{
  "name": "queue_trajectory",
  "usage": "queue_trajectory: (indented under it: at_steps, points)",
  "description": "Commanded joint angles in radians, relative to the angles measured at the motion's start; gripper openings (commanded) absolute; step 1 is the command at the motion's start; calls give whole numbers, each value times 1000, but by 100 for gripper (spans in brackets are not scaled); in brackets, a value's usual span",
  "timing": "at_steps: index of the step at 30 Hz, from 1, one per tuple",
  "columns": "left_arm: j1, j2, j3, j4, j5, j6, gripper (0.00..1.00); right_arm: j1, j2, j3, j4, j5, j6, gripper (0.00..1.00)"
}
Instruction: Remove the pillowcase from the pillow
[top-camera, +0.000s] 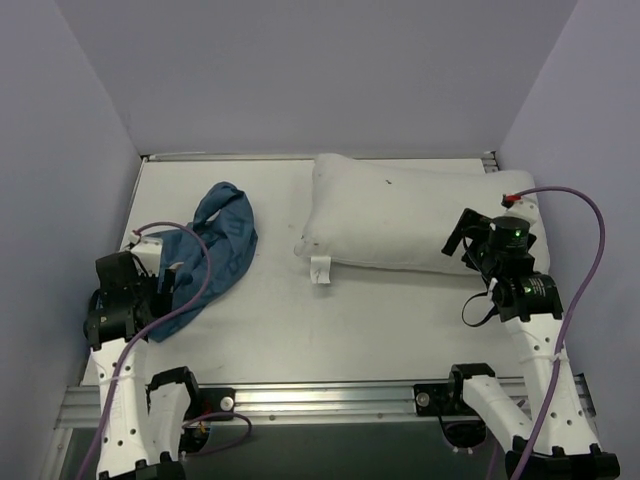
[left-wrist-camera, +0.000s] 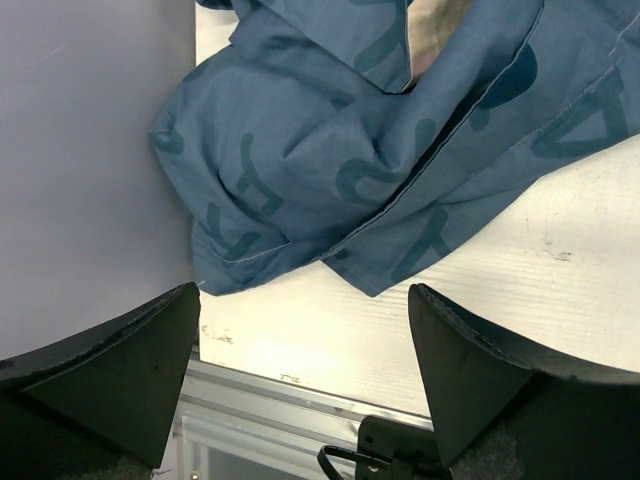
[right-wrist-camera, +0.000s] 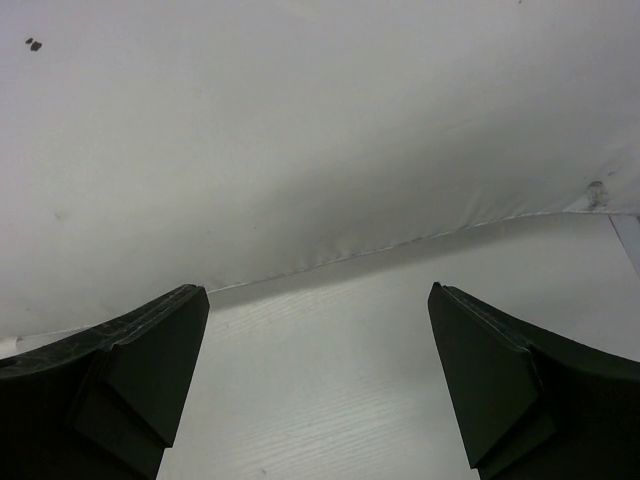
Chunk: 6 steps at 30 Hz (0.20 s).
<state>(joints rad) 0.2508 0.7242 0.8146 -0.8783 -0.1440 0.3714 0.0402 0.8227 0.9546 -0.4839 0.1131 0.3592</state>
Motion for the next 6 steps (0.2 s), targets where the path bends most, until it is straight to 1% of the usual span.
queue_trajectory:
  at_steps: [1, 6]
  points:
    - [19, -31, 5, 1, 12, 1, 94, 4, -28, 1, 2, -20, -23, 100]
    - [27, -29, -3, 6, 11, 4, 94, 4, -45, -4, 8, -39, -31, 100]
